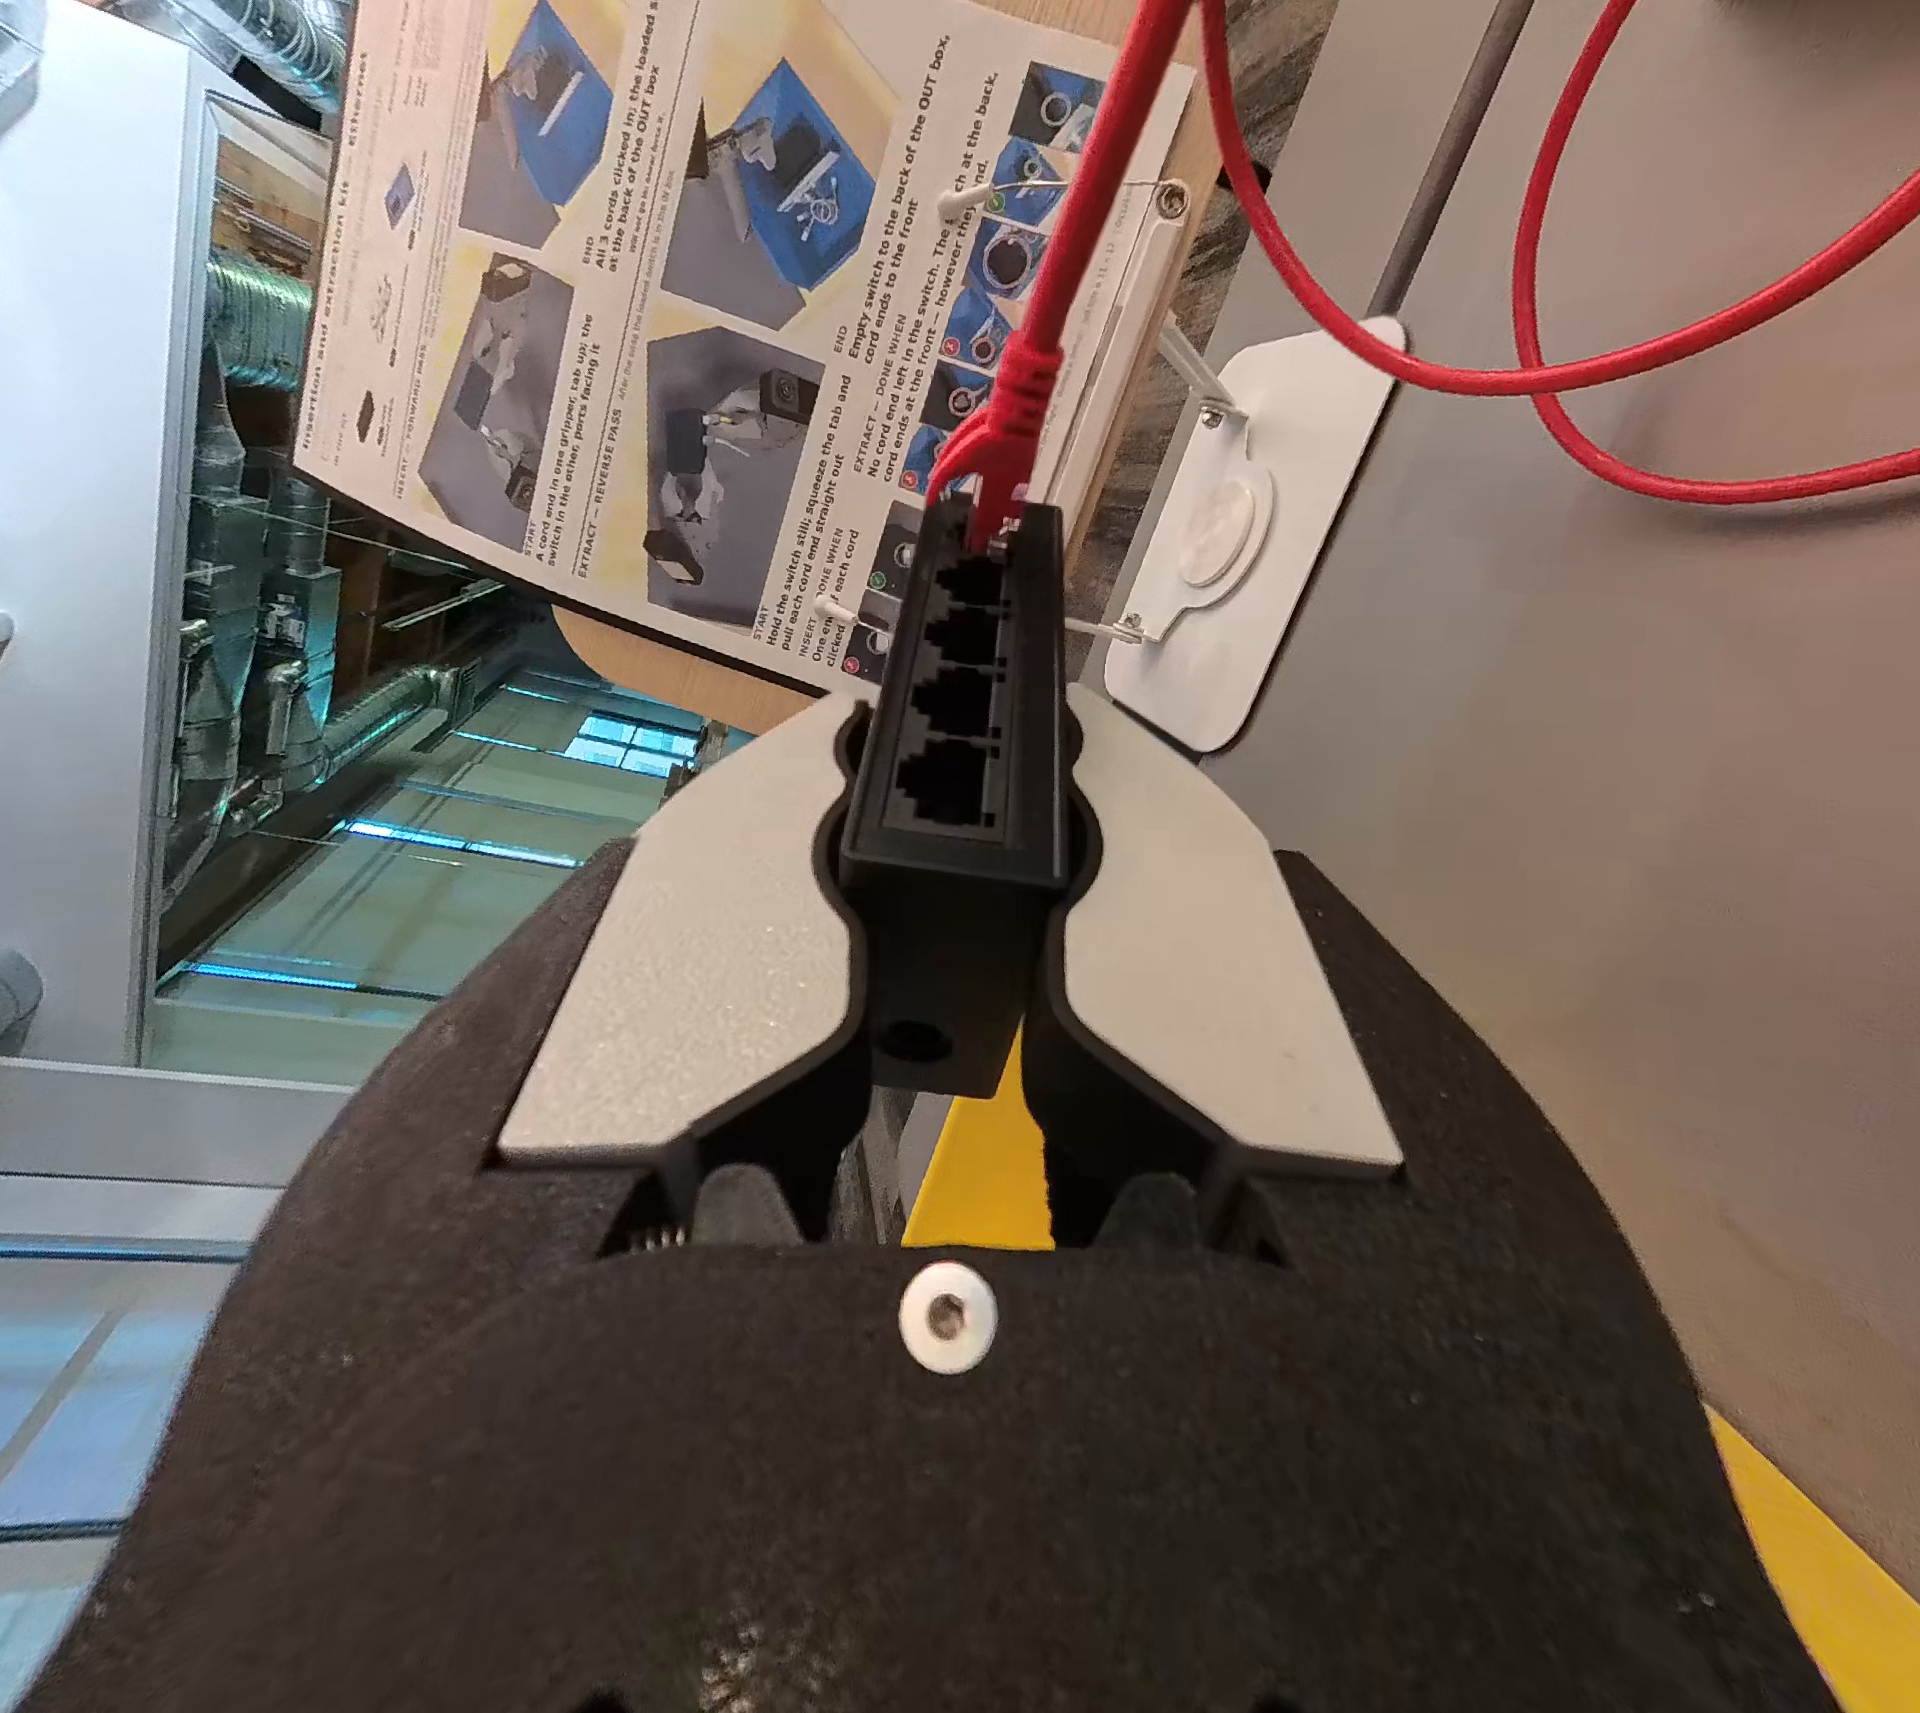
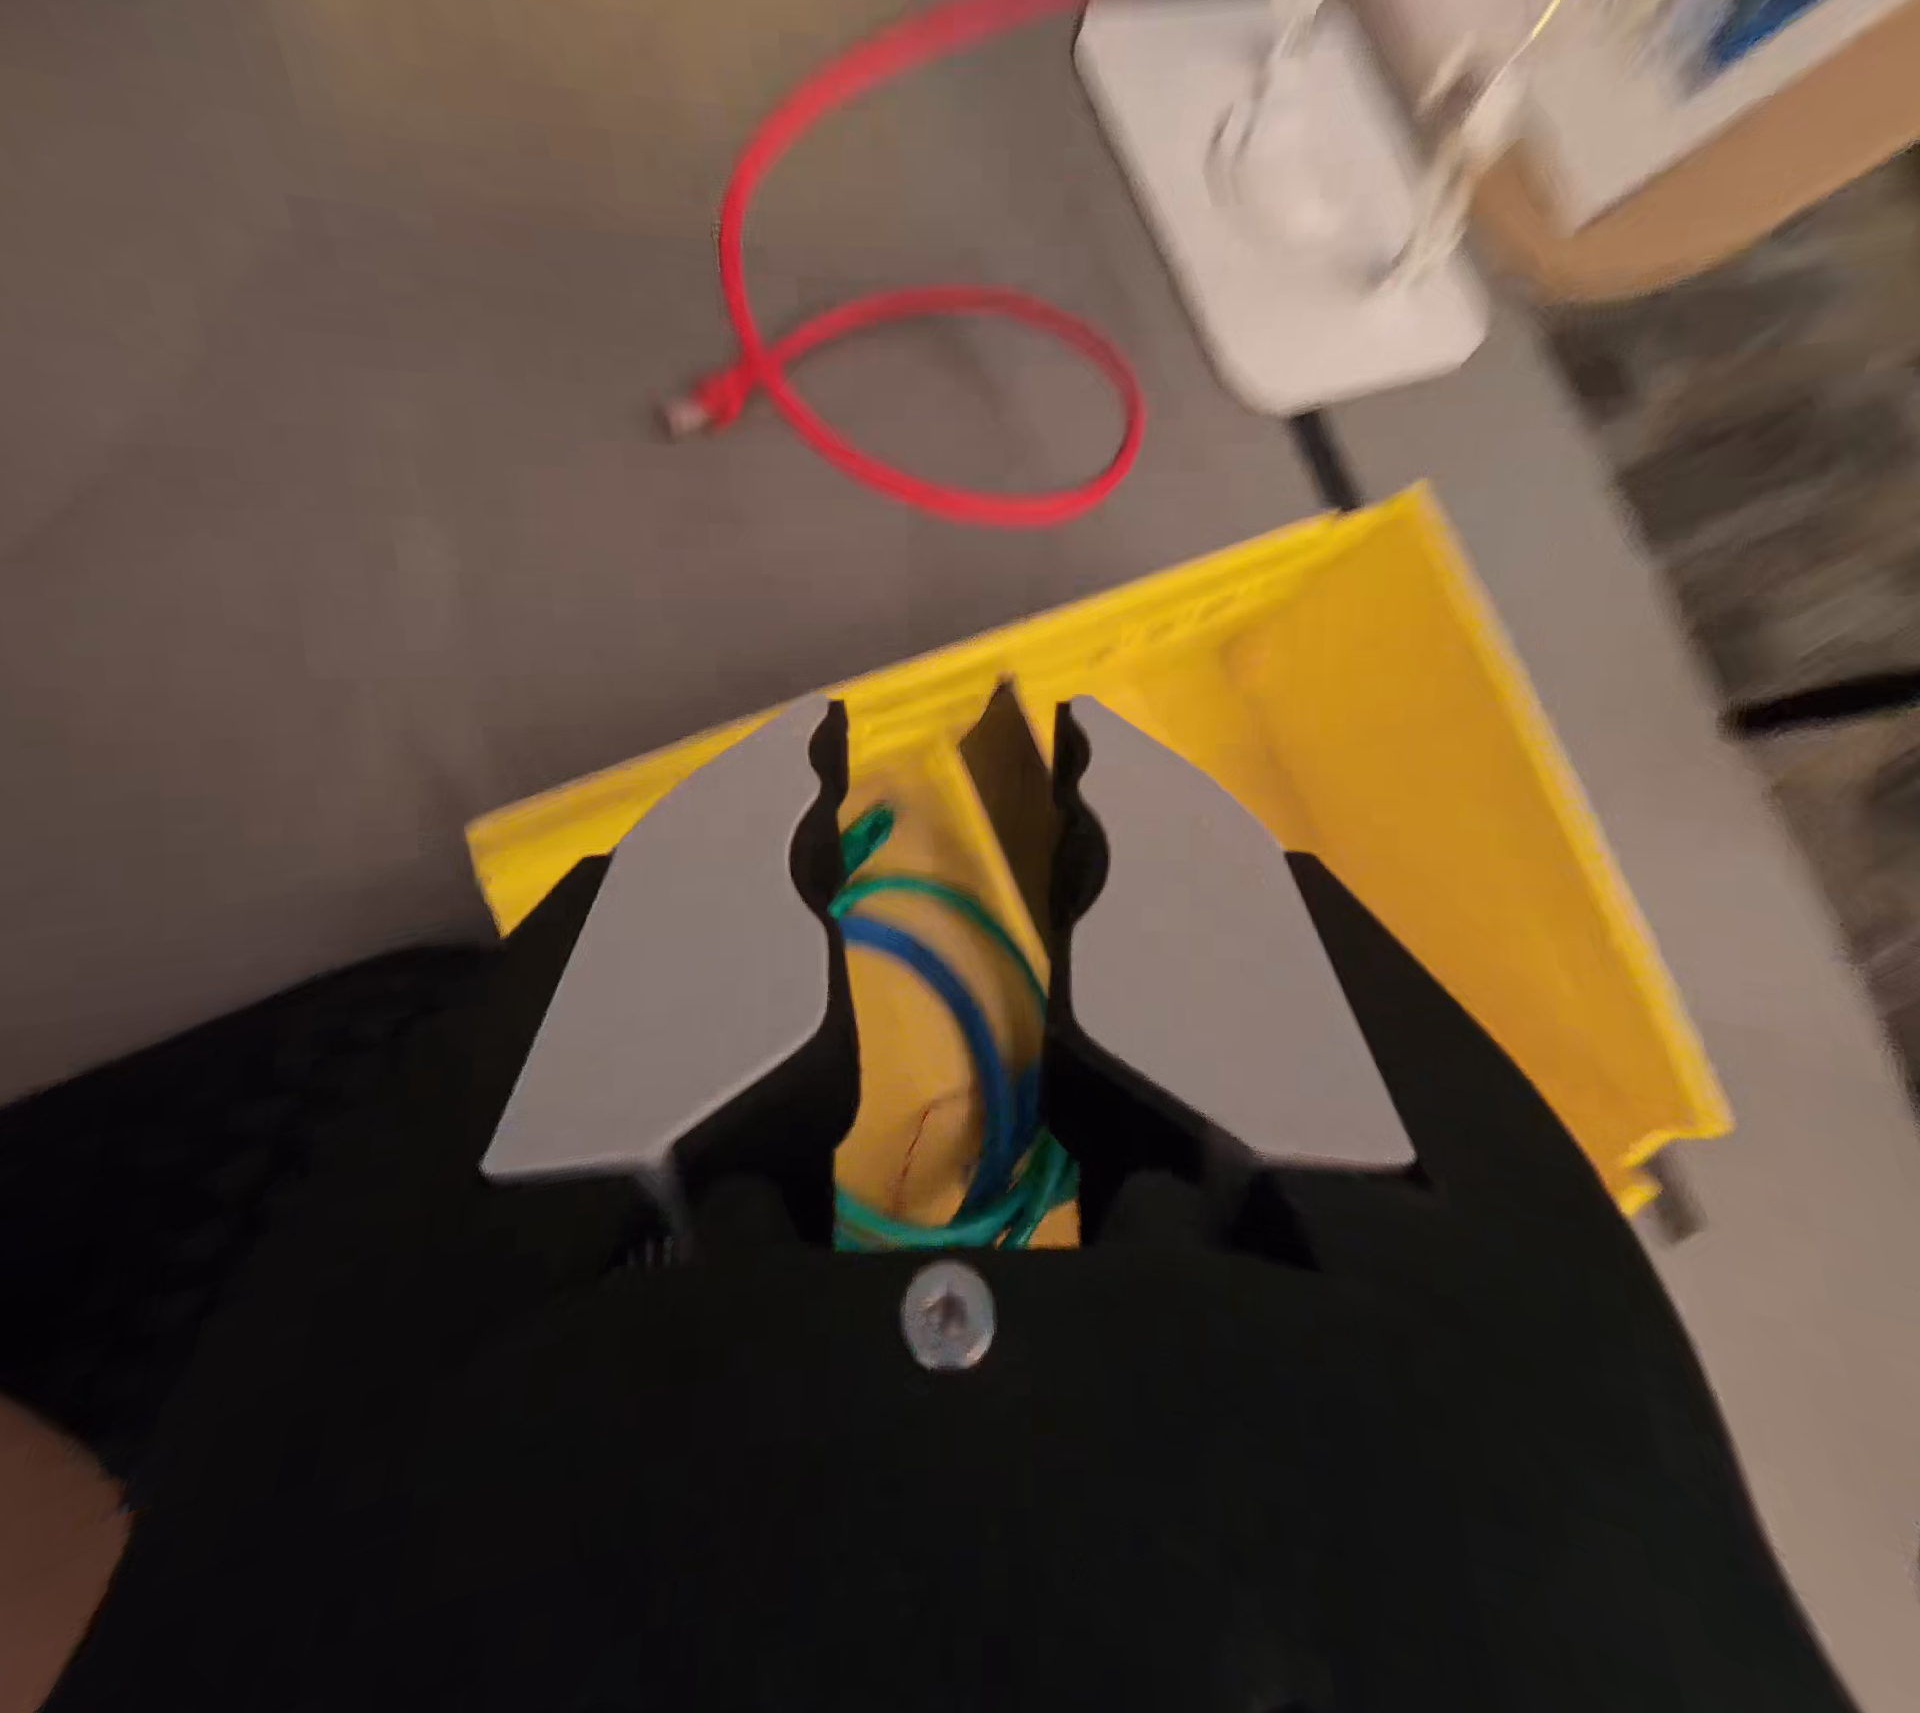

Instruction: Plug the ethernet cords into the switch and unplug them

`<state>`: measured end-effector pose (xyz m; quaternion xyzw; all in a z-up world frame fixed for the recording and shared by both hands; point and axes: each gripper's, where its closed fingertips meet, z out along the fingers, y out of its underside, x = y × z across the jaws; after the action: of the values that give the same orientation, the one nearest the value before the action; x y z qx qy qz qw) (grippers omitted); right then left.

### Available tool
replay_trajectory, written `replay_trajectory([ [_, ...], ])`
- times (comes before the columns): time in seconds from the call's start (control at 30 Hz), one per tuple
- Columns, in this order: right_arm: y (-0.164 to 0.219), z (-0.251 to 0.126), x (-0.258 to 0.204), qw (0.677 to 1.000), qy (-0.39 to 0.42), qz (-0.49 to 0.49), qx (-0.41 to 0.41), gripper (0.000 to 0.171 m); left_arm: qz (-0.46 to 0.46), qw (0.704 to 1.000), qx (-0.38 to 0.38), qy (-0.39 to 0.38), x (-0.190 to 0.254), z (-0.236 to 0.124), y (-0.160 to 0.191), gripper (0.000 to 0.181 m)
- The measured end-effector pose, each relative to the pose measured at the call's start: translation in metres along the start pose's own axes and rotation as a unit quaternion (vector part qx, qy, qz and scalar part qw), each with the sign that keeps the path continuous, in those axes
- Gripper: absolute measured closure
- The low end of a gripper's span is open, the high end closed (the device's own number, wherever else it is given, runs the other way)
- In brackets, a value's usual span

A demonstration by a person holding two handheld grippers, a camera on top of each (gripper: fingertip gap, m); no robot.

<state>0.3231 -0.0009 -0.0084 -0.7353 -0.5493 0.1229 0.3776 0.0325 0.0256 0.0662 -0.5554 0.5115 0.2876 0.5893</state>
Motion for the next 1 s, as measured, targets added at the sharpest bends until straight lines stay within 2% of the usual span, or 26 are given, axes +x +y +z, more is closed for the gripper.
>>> replay_trajectory([
  [0.1,-0.061,-0.029,0.004,0.986,0.08,-0.066,0.13,0.124,0.002,1.0,0.022,0.011,0.003,-0.002,-0.007,0.15],
  [0.2,-0.121,-0.05,-0.009,0.946,0.162,-0.16,0.231,0.116,0.02,0.999,0.041,0.011,0.007,-0.006,-0.014,0.15],
  [0.27,-0.15,-0.048,-0.034,0.917,0.185,-0.232,0.265,0.118,0.04,0.998,0.049,0.002,0.008,-0.008,-0.02,0.15],
  [0.4,-0.191,-0.015,-0.085,0.874,0.212,-0.348,0.264,0.126,0.074,0.996,0.054,0.0,0.019,-0.012,-0.032,0.15],
  [0.5,-0.203,0.019,-0.109,0.848,0.241,-0.411,0.231,0.131,0.097,0.994,0.049,0.003,0.029,-0.013,-0.04,0.15],
  [0.6,-0.205,0.039,-0.108,0.84,0.267,-0.422,0.21,0.135,0.106,0.993,0.043,0.011,0.037,-0.014,-0.045,0.15],
  [0.8,-0.188,0.062,-0.091,0.836,0.284,-0.447,0.146,0.142,0.101,0.993,0.055,0.022,0.045,-0.02,-0.057,0.15],
  [1.0,-0.186,0.066,-0.085,0.83,0.298,-0.453,0.131,0.146,0.1,0.993,0.062,0.02,0.045,-0.024,-0.062,0.15],
])
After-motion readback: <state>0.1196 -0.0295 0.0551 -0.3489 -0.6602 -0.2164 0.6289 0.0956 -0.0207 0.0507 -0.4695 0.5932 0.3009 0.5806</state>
